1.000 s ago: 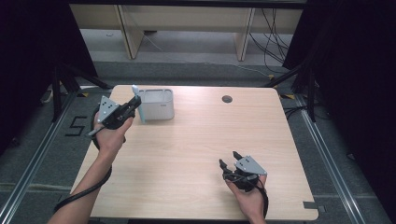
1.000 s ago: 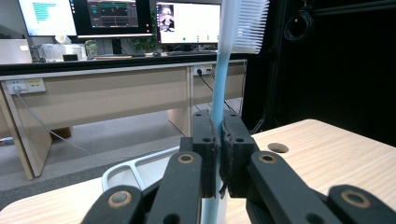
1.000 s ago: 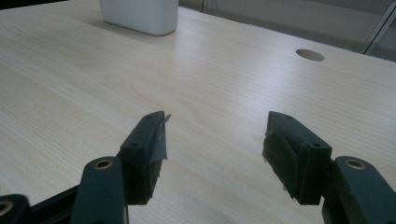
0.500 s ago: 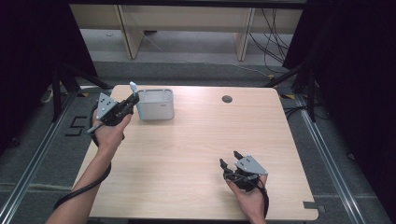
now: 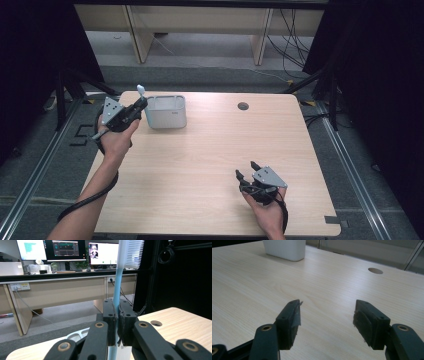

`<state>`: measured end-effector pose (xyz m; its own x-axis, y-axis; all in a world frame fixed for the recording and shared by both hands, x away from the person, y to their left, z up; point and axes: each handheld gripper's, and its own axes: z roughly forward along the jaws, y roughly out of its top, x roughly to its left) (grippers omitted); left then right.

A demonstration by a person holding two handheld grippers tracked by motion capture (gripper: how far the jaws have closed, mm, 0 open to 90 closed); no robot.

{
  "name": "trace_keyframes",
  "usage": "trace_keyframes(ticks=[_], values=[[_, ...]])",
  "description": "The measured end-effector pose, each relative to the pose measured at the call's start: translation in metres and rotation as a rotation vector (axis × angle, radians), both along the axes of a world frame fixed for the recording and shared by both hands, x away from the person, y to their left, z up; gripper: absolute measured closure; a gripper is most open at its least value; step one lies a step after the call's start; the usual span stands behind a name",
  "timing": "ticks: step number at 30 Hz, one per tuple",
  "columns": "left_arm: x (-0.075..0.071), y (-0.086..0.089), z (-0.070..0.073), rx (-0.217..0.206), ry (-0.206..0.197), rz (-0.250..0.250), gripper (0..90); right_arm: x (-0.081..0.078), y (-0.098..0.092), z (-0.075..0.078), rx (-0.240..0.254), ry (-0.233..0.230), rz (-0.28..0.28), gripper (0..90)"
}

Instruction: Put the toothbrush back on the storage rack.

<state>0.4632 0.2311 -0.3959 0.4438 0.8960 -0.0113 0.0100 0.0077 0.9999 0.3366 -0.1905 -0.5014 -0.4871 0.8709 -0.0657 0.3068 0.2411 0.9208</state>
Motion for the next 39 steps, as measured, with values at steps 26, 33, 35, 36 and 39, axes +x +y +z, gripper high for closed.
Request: trace_keyframes(ticks=[26, 33, 35, 36, 39], values=[[0.019, -0.001, 0.012, -0.005, -0.01, 0.026, 85.0, 0.0, -0.002, 0.001, -0.008, -0.009, -0.009, 38.4], [0.025, 0.001, 0.011, -0.001, -0.005, 0.043, 85.0, 0.0, -0.003, 0.001, -0.009, -0.012, -0.007, 38.4], [0.026, 0.002, 0.011, -0.004, -0.005, 0.044, 85.0, 0.001, -0.004, 0.001, -0.018, -0.024, -0.006, 38.4], [0.027, 0.002, 0.012, -0.004, -0.006, 0.046, 85.0, 0.0, -0.003, 0.001, -0.002, -0.005, -0.006, 38.4], [0.028, 0.003, 0.013, -0.003, -0.006, 0.05, 85.0, 0.0, -0.003, 0.001, -0.007, -0.01, -0.008, 38.3]])
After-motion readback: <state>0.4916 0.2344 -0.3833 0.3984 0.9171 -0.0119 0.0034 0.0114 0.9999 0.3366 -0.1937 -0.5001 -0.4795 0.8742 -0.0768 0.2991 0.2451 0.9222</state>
